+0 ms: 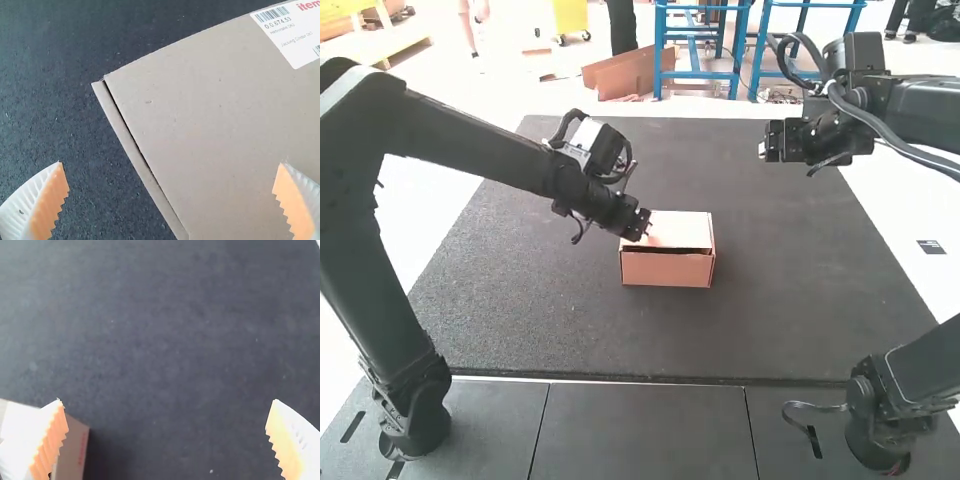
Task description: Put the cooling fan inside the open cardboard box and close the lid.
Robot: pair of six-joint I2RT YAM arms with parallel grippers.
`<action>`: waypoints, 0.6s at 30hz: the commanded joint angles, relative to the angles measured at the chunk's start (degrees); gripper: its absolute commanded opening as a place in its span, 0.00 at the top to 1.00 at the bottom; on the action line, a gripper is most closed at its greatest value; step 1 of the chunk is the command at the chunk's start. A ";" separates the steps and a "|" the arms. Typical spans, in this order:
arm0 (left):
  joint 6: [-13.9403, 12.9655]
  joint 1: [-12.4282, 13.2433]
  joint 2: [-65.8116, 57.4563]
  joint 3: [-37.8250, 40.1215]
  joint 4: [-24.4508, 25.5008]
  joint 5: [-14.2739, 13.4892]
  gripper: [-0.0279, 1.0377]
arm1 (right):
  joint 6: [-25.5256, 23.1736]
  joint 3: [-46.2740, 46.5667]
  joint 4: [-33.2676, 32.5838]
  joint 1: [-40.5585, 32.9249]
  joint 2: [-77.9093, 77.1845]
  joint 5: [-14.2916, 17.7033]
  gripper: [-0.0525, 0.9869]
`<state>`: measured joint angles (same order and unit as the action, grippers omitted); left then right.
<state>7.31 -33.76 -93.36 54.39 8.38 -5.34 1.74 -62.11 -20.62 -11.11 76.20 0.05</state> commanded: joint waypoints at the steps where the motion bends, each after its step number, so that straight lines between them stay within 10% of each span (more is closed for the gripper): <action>1: -1.69 -0.26 -1.12 -2.80 -1.35 -1.34 0.06 | -1.03 0.76 0.23 1.27 -2.38 -0.85 0.08; 18: -3.27 4.05 12.68 11.18 1.37 0.69 0.06 | -2.62 3.84 0.32 1.09 -6.68 -4.10 0.08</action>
<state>4.54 -30.83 -86.15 60.38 10.02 -5.56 -0.38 -58.00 -20.75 -10.96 71.85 -2.59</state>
